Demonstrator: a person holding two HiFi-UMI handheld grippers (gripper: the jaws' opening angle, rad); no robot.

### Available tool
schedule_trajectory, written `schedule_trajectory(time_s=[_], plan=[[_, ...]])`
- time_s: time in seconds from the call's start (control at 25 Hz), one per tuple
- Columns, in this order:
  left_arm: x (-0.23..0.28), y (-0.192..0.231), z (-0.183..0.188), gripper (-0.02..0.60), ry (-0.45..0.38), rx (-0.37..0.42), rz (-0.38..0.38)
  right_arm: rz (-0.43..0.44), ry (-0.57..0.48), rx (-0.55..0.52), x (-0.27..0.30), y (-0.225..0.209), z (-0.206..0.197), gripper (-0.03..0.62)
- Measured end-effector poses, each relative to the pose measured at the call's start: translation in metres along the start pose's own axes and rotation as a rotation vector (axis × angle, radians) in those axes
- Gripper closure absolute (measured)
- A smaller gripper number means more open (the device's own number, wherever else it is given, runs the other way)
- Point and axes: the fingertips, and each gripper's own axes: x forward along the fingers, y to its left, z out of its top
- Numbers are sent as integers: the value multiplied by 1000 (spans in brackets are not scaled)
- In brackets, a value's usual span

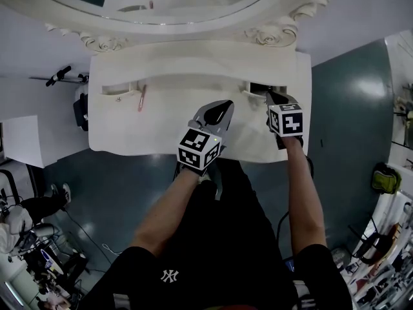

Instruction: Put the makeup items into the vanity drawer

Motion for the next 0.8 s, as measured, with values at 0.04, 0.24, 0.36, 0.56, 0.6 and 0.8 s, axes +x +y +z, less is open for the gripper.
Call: schedule_trajectory(time_s=[0.04,0.24,0.36,0.56,0.6,0.8], plan=[[0,1,0,581,0,-1,1,1,12,-3,0,0,0,566],[0,-1,0,581,-1,-2,-4,-3,70,-46,0,4,-3,566],[0,-1,0,581,-2,-2,-7,0,72,-37,-3,7,-7,566],[-2,-3,-2,581,0,-1,-7,14,77,-19,-7,13,-15,566],[-3,-3,-2,581,0,0,-8,17,77,-20,-8,14,-15,566],[-5,-4,-3,581,-2,-3,-5,-11,-27,-61,-13,13,7,566]])
